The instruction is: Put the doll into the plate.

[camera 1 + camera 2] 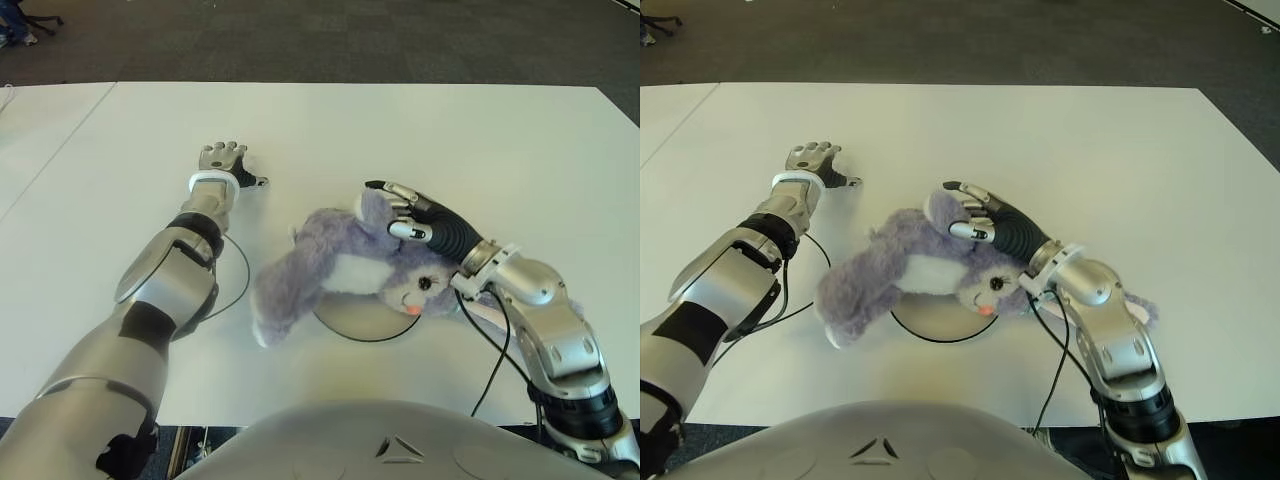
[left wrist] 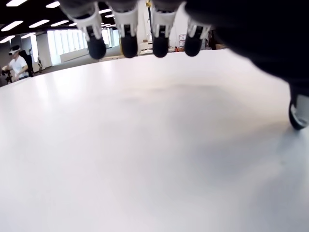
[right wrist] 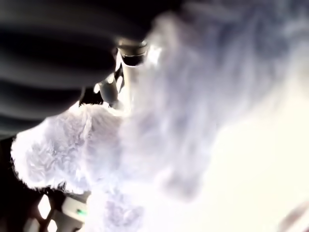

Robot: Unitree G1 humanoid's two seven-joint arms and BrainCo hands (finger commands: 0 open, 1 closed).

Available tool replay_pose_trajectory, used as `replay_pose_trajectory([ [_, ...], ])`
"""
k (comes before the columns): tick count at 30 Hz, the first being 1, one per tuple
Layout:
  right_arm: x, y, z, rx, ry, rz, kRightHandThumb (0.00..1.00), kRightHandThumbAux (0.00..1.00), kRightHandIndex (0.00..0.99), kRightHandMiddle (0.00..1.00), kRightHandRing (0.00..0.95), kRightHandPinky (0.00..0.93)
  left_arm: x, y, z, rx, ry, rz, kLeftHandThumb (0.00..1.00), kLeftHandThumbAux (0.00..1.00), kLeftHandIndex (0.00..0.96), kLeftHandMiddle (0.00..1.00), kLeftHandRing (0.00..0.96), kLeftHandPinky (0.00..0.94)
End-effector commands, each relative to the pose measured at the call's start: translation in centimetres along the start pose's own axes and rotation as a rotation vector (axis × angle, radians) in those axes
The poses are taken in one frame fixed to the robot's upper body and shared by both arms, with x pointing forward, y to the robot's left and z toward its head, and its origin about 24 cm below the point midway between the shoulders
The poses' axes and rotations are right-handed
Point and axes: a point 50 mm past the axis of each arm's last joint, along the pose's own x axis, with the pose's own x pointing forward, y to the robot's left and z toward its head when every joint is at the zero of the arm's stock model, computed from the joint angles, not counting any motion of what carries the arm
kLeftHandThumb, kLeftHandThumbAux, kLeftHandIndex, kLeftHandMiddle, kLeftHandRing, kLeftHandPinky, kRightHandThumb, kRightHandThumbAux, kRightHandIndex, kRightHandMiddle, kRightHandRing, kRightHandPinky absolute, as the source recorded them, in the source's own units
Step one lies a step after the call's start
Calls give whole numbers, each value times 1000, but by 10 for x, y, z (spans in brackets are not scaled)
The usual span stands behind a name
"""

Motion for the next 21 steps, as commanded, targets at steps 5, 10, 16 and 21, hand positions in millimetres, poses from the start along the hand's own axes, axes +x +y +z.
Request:
replay_pose_trajectory([
  [5,2,-6,11,54,-94,-34,0,365,0,0,0,0,-26,-85,-6,61,11,-330,22,417,0,0,7,0],
  [10,7,-13,34,134,-182,-28,0,355,0,0,0,0,-26,-85,-6,59,12,-337,17,414,0,0,0,0],
  [16,4,-28,49,211,-223,-30,42,286,0,0,0,0,-26,-85,-6,67,13,-346,13,417,0,0,0,0],
  [21,2,-38,58,211,-239,-40,68,245,0,0,0,0,-26,-86,-6,71,14,-351,12,417,0,0,0,0],
])
